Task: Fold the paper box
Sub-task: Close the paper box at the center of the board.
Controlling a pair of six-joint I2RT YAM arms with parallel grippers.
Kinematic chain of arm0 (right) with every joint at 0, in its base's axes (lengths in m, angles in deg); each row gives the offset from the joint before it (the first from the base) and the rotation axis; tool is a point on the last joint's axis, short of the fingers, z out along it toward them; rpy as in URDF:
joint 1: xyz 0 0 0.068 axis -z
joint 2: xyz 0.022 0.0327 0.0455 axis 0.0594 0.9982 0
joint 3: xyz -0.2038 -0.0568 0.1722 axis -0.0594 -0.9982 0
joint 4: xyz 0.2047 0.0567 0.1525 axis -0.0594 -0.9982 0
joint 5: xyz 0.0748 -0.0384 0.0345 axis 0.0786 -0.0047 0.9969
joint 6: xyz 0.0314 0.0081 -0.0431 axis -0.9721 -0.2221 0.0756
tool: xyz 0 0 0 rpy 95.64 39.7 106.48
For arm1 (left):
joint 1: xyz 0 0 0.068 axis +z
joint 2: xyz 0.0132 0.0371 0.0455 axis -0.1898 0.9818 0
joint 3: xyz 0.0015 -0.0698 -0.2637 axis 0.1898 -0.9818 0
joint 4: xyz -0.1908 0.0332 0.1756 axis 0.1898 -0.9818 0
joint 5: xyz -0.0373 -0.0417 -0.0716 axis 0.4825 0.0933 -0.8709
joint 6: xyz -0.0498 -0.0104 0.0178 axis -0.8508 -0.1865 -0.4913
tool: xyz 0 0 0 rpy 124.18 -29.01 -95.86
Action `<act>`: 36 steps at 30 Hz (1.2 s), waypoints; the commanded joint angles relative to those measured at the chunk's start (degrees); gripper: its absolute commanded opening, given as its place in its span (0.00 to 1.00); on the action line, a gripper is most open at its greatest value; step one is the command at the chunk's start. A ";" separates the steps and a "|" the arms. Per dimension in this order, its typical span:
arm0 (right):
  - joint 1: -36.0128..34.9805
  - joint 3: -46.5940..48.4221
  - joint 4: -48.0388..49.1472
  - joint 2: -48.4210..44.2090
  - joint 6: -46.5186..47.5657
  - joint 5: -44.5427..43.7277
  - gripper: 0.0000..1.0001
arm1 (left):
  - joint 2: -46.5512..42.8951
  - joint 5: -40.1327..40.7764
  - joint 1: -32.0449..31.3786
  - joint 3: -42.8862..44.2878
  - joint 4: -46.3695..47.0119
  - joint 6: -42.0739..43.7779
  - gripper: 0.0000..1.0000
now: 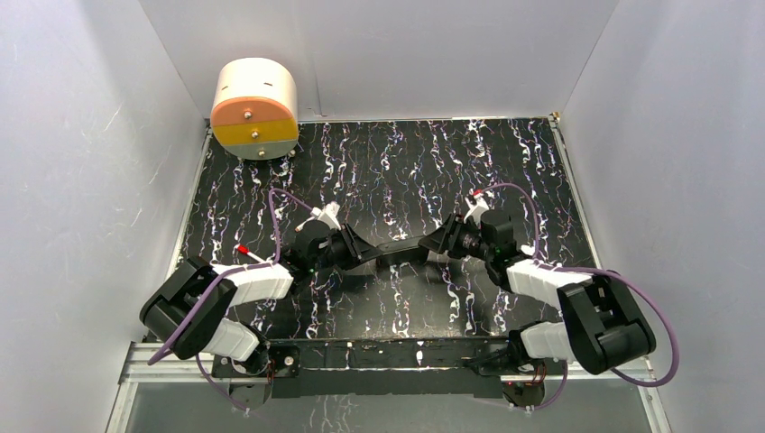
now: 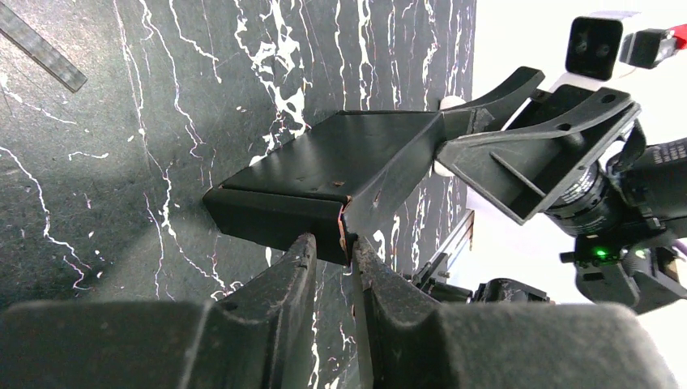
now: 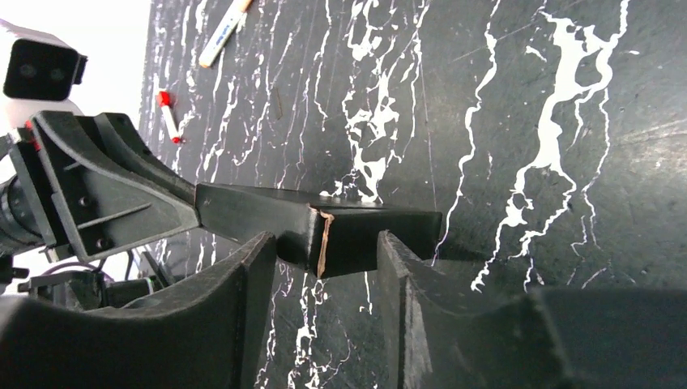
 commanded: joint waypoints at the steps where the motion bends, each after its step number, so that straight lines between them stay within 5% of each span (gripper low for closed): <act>1: 0.98 -6.18 11.42 2.78 -0.13 2.35 0.52 | 2.30 6.42 0.76 -1.34 -10.84 3.80 0.00; 5: 3.05 -12.04 21.30 8.42 -0.50 5.46 0.28 | 2.94 5.99 0.81 -1.80 -10.05 3.46 0.00; 13: 5.01 -14.92 34.70 20.51 -5.08 11.52 0.02 | 5.96 1.89 1.87 -4.39 -4.35 -0.04 0.00; 21: 5.01 -13.60 31.06 17.51 -6.05 13.44 0.00 | 5.51 2.49 2.06 -4.27 -5.39 0.94 0.00; 28: 5.01 -6.95 13.88 3.66 -1.97 11.74 0.44 | 0.68 6.69 2.08 -2.90 -12.01 5.43 0.00; 36: 5.02 5.87 -11.81 -4.57 15.67 11.65 0.83 | -1.24 8.59 2.03 -0.99 -14.96 11.35 0.00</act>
